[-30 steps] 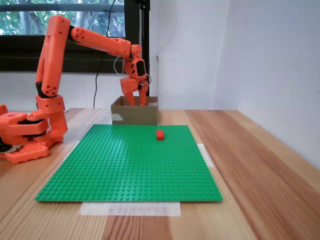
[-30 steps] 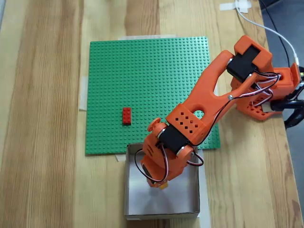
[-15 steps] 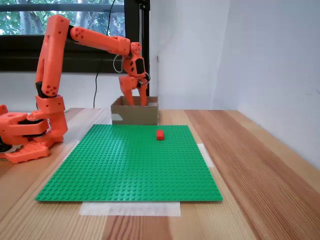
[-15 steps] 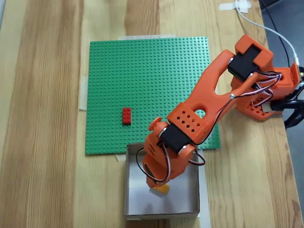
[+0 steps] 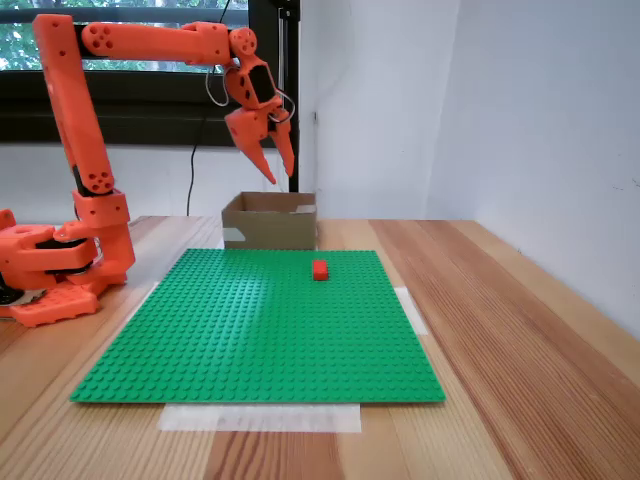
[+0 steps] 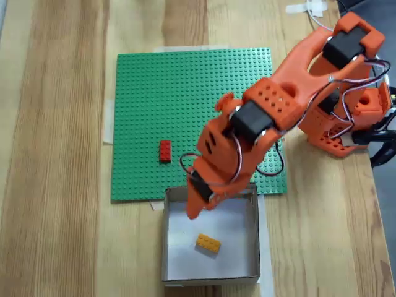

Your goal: Pick the yellow lego block and put it in the box.

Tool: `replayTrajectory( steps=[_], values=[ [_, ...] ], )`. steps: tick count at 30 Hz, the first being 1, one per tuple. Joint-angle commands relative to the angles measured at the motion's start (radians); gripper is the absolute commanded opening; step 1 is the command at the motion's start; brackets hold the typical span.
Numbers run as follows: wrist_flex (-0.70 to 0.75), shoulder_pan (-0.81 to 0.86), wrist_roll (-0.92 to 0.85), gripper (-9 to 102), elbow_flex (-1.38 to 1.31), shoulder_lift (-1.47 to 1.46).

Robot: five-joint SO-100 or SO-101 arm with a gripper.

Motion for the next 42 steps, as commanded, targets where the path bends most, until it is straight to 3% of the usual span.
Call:
replayTrajectory(
  steps=[1, 25, 42],
  values=[
    [-0.029, 0.028, -0.029, 14, 0.052, 0.121],
    [-0.124, 0.298, -0.166, 9, 0.509, 0.707],
    [-0.14, 0.471, -0.143, 5, 0.729, 0.965]
  ],
)
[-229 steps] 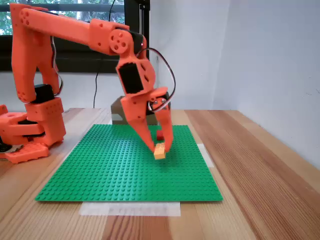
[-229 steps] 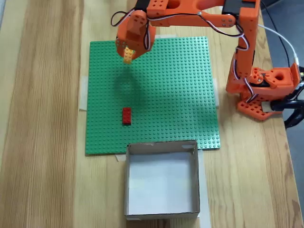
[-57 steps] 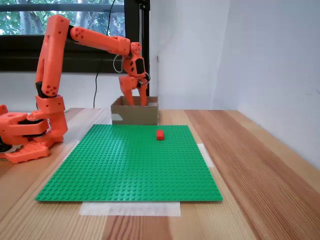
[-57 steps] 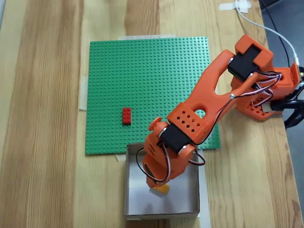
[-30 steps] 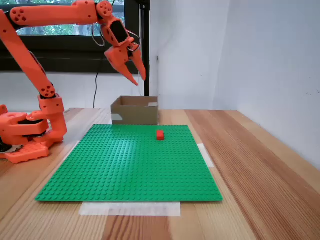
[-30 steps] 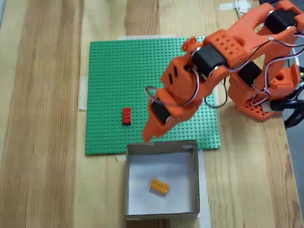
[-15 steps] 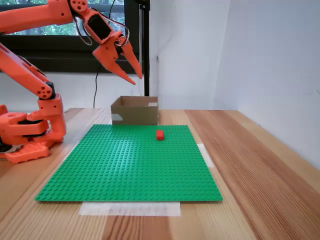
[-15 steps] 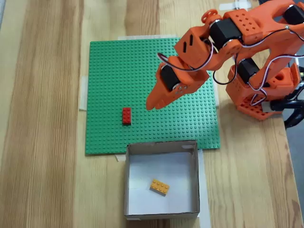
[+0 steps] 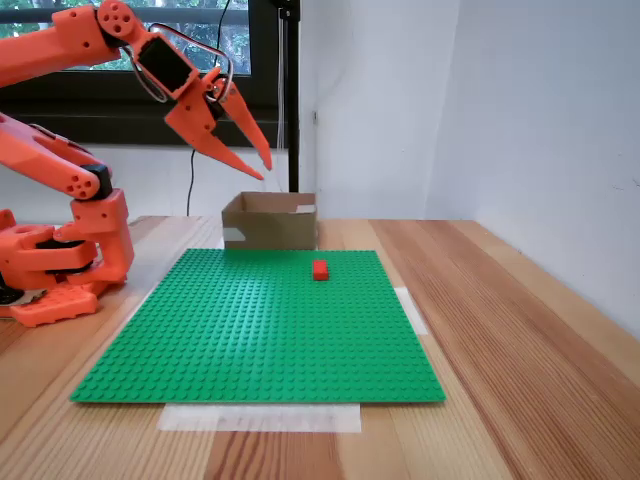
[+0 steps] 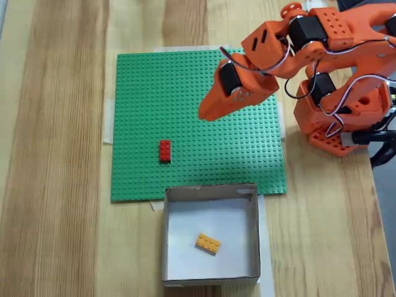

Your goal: Pick the yellow lego block and put it in the box.

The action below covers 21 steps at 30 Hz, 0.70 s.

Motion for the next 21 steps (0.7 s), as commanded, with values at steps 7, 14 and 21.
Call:
replayTrajectory(
  steps=[7, 14, 21],
  values=[
    [0.0, 0.066, 0.003, 4, 0.08, 0.153],
    [-0.003, 0.126, 0.034, 5, 0.163, 0.225],
    [-0.035, 0.16, 0.035, 3, 0.275, 0.318]
  ],
)
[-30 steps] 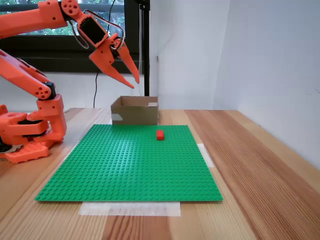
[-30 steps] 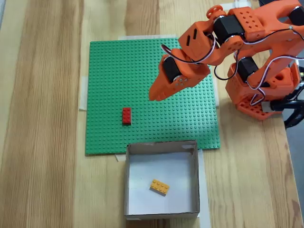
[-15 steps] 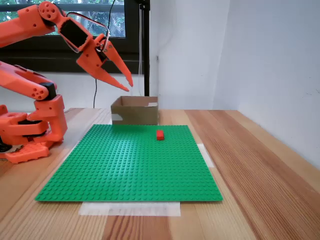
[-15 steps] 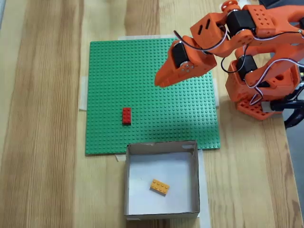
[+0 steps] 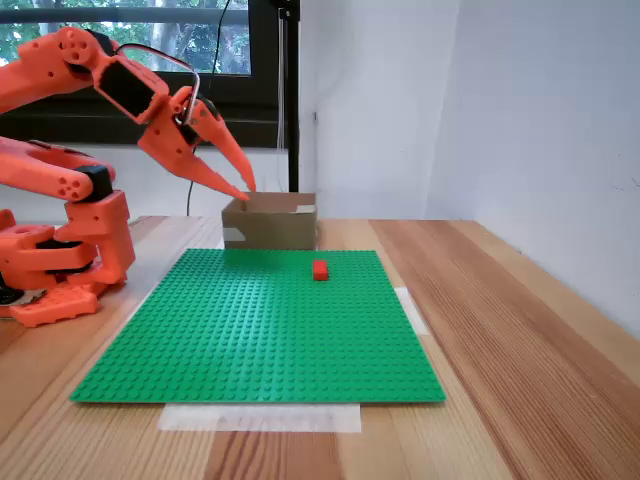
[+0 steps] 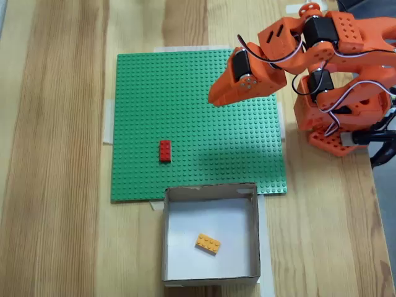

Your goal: Pick the yellow lego block and put it in the box.

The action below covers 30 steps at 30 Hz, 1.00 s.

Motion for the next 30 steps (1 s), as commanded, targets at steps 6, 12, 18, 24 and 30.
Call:
replayTrajectory(
  steps=[6, 12, 18, 24, 30],
  values=[
    [0.0, 0.031, 0.021, 1, 0.121, 0.153],
    [0.055, 0.044, 0.029, -1, 0.167, 0.238],
    [0.11, 0.06, 0.009, -1, 0.215, 0.318],
    [0.083, 0.089, -0.017, -1, 0.291, 0.397],
    [0.071, 0.101, -0.026, -1, 0.348, 0.42]
  ],
)
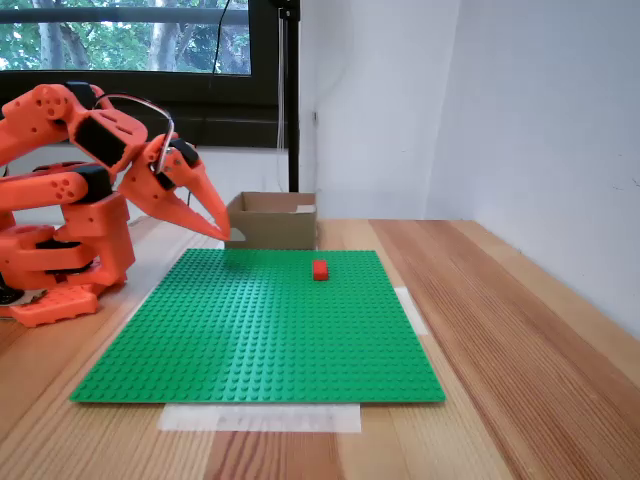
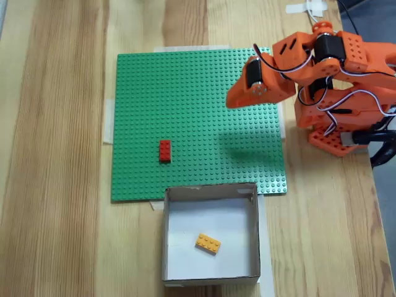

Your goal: Pick the yellow lego block and put it in the box.

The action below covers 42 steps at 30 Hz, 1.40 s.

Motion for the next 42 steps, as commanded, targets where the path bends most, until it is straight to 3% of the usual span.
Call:
replayTrajectory(
  steps=[1, 26, 42],
  values=[
    [-0.017, 0.009, -0.002, -1, 0.012, 0.017],
    [-0.161, 0.012, -0.018, -1, 0.239, 0.017],
    [-0.166, 0.012, -0.021, -1, 0.242, 0.017]
  ],
)
